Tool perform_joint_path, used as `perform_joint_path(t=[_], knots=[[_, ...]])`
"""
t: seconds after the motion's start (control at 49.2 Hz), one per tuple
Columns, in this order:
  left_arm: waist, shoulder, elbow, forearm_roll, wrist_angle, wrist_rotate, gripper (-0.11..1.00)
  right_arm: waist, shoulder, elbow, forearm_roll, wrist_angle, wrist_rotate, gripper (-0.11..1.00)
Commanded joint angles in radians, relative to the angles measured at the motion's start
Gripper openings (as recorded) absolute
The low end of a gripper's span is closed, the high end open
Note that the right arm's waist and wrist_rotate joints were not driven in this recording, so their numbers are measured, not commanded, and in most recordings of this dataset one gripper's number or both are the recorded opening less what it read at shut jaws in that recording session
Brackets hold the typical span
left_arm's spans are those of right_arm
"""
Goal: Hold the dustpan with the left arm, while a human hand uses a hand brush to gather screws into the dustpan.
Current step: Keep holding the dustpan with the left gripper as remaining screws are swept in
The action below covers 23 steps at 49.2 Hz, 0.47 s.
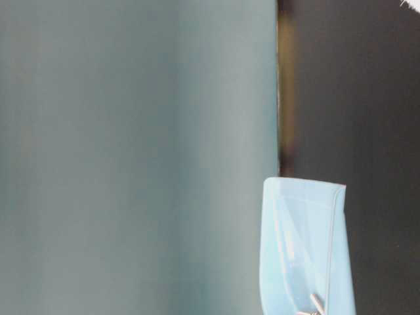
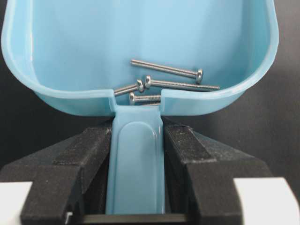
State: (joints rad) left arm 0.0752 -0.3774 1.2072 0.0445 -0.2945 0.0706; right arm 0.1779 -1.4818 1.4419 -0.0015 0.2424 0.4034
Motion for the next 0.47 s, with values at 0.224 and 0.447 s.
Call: perform_joint_path(t=[0.224,0.447], knots=[[-0.003,-0.031,-0.018,0.002,0.008,-0.005,0.29,0.000,0.005,-0.005,-0.002,-0.008,0.000,0.00],[-0.003,-0.029,-0.018,0.002,0.009,-0.005,0.29,0.000,0.005,-0.005,0.000,-0.008,0.000,0.00]])
